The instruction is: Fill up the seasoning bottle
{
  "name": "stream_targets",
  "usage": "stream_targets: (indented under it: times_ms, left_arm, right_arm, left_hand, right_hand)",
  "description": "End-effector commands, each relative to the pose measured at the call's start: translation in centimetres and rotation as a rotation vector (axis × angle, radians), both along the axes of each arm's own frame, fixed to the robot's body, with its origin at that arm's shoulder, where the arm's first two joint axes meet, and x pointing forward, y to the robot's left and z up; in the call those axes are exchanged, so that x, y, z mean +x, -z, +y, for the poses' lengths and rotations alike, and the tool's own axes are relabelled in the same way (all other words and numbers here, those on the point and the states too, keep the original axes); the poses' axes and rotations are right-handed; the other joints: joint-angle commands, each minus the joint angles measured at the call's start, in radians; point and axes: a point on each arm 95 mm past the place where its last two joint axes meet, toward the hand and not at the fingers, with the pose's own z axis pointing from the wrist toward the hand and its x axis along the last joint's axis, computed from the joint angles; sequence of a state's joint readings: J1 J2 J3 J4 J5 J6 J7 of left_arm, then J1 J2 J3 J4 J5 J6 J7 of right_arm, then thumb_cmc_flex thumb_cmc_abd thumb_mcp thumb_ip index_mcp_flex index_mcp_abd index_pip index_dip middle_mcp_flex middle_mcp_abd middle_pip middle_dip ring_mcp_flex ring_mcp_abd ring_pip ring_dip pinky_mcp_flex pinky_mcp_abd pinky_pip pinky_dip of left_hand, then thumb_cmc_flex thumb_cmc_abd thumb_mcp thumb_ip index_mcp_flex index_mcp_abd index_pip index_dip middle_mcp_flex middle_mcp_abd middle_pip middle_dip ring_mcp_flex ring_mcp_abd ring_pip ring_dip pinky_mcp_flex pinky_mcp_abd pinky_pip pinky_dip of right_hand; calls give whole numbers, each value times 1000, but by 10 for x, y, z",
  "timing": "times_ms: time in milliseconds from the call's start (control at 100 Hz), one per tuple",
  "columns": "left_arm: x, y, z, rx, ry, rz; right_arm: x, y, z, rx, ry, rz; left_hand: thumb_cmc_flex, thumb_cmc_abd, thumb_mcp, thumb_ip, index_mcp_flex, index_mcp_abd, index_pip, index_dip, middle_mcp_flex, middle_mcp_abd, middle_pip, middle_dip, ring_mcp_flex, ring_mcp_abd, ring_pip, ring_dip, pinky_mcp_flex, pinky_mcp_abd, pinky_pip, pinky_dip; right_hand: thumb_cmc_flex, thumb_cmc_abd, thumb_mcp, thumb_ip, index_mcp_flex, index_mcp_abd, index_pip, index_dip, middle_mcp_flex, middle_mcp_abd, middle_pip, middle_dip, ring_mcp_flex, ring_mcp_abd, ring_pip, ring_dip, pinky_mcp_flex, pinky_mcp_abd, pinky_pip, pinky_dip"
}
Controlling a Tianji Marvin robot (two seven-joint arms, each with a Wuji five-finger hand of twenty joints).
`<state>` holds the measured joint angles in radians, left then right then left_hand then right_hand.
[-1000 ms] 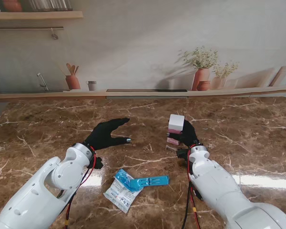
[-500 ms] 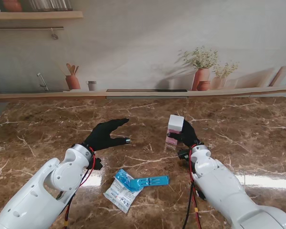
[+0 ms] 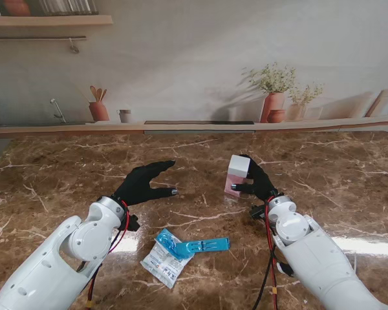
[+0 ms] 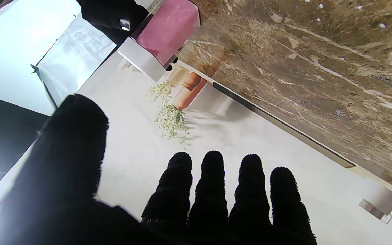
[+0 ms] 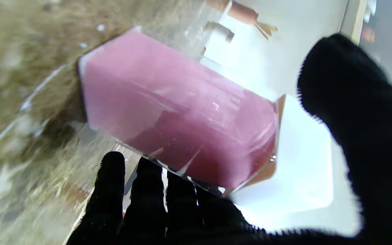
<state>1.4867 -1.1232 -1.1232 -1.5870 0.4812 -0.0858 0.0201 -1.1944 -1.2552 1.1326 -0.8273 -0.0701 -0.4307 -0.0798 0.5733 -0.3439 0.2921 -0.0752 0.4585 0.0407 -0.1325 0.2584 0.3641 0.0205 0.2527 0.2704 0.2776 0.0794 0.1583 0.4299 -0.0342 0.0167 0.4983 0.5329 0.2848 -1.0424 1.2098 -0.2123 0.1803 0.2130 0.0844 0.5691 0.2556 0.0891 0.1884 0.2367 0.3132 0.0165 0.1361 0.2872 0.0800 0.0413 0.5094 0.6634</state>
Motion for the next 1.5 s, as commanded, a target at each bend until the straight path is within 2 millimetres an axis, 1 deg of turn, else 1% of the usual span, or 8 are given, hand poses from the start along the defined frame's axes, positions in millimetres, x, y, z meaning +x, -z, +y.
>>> stream_targets:
  times_ms: [0,480,550,810,930,1390,1450,1490]
  left_arm:
    - [-2,5,-1,-10,2,10]
    - [-3,8,3,-67,7,-7]
    - [-4,8,3,-76,13,-11]
    - [-10,8,3,-102,18,-30]
    - [-14,9,6,-104,12,-33]
    - [-29,-2,5,-112,46,-55]
    - [-30,-3,4,-111,45,-59]
    - [-31,-4,4,-111,42,-60]
  right_arm:
    - [-8,7,-18,-48,1,30]
    - [-48,-42,-54,-209,33,-98]
    - [-55,-52,-51,-228,10,-138]
    - [-78,-82,-27,-250,-92,-285]
    - [-88,-89,-13,-244,-139,-334]
    - [-104,-75,16,-201,-179,-389]
    - [-103,-74,17,-191,-174,-390]
    - [-103,-74,17,-185,-172,-389]
  left_hand:
    - [12,13,-31,30,27,25,370,-23,-34,-10,-26,-26,-39,-49,-39,-20,-3,-58,-38,-17]
    - [-23,23,-88,33,28,46,321,-67,-52,9,-33,-59,-39,-60,-45,-55,17,-72,-55,-72]
    - [-1,42,-162,48,27,51,304,-82,-56,9,-35,-64,-39,-57,-44,-75,13,-72,-19,-121]
    - [-7,86,-228,55,-3,92,252,-126,-80,41,-40,-66,-46,-20,-29,-86,20,-73,61,-155]
    - [-12,96,-240,56,-3,86,251,-127,-78,37,-41,-67,-47,-23,-24,-88,17,-69,80,-157]
    - [-11,118,-274,61,12,79,266,-111,-63,28,-46,-70,-40,-31,-23,-95,10,-67,109,-166]
    - [-11,121,-276,62,12,78,266,-110,-63,27,-46,-70,-41,-31,-24,-95,10,-67,109,-167]
    - [-8,121,-277,62,14,78,267,-109,-61,27,-45,-70,-41,-31,-24,-95,10,-67,110,-168]
  right_hand:
    - [-57,-4,30,-14,-33,20,-17,-20,-20,11,-27,-38,-33,1,-24,-31,-10,-40,-28,-19]
    - [-100,66,-11,-9,35,-3,9,-51,13,19,-33,-103,-26,-6,-46,-77,8,-52,-44,-60]
    - [-116,105,-39,-2,56,-11,19,-67,43,13,-34,-108,6,-8,-43,-81,32,-56,-49,-80]
    - [-145,242,-160,33,140,-30,63,-139,160,11,-67,-122,94,-6,-56,-141,138,-81,-87,-267]
    - [-154,280,-190,40,151,-28,70,-154,179,18,-80,-127,104,-1,-48,-147,146,-77,-66,-300]
    - [-123,413,-346,81,180,-39,121,-149,227,14,-55,-112,150,9,-32,-138,165,-60,22,-364]
    - [-112,509,-501,126,184,-40,120,-147,230,14,-53,-111,153,12,-30,-134,164,-57,40,-386]
    - [-195,461,-453,164,186,-42,121,-145,230,13,-53,-111,155,13,-29,-131,163,-55,49,-392]
